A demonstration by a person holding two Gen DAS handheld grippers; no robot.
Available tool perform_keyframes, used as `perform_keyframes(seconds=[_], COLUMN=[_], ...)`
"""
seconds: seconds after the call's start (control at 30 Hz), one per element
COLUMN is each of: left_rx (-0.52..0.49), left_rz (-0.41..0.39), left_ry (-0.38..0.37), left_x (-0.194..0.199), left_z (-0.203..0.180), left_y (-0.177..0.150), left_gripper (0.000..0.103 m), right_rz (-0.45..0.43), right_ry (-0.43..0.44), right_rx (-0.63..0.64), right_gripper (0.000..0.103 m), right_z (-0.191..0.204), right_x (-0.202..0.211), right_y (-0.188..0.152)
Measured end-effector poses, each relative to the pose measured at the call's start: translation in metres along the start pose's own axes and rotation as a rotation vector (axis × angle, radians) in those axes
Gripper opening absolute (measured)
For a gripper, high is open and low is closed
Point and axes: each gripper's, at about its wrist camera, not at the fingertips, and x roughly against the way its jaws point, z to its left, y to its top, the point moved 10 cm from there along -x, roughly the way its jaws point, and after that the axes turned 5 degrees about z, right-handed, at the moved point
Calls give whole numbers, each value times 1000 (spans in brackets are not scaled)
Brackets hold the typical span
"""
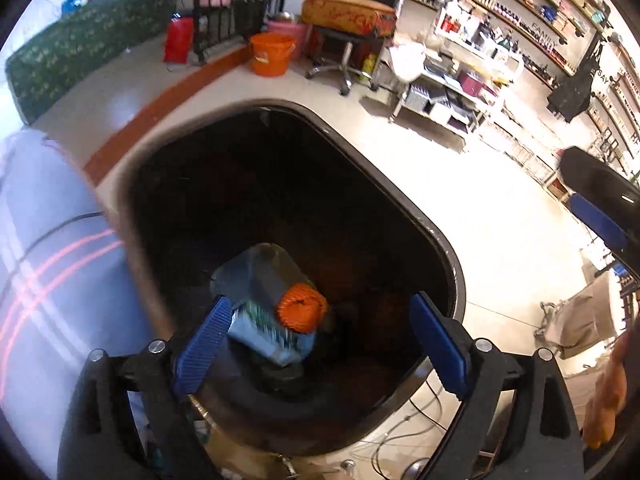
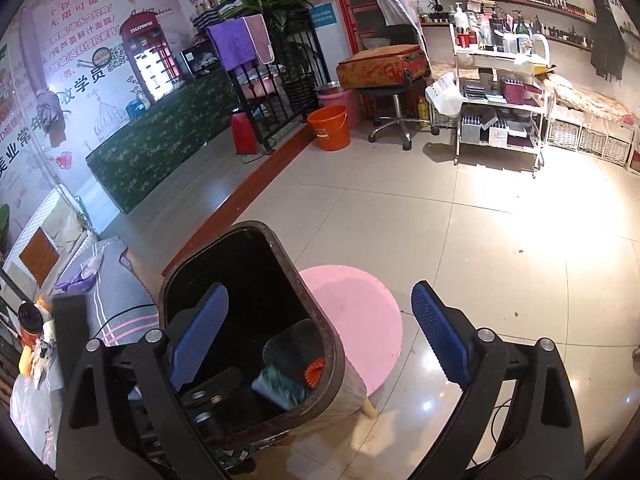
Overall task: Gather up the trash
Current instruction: 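Move both tools back from the bin to the bed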
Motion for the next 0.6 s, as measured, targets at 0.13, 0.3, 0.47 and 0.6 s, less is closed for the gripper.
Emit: perform_keyframes(seconds=[0.13, 0.3, 0.47, 0.6], left_rx=[5, 50, 81, 158], left_rz=[-58, -102, -152, -194], left_ry=[34, 76, 155, 191], left_x=[26, 50, 77, 99], left_z=[12, 35, 59, 84], left_y=[-6, -15, -29, -51], left_gripper=[91, 93, 93, 93], right_rz=[12, 44, 66, 116], right_ry=[22, 73, 150, 231], right_rx=[20, 65, 143, 211], right_gripper=[93, 93, 93, 94], right_z=[14, 45, 89, 130], right_x=[-4, -12, -14, -19], right_y=[-3, -11, -23, -41])
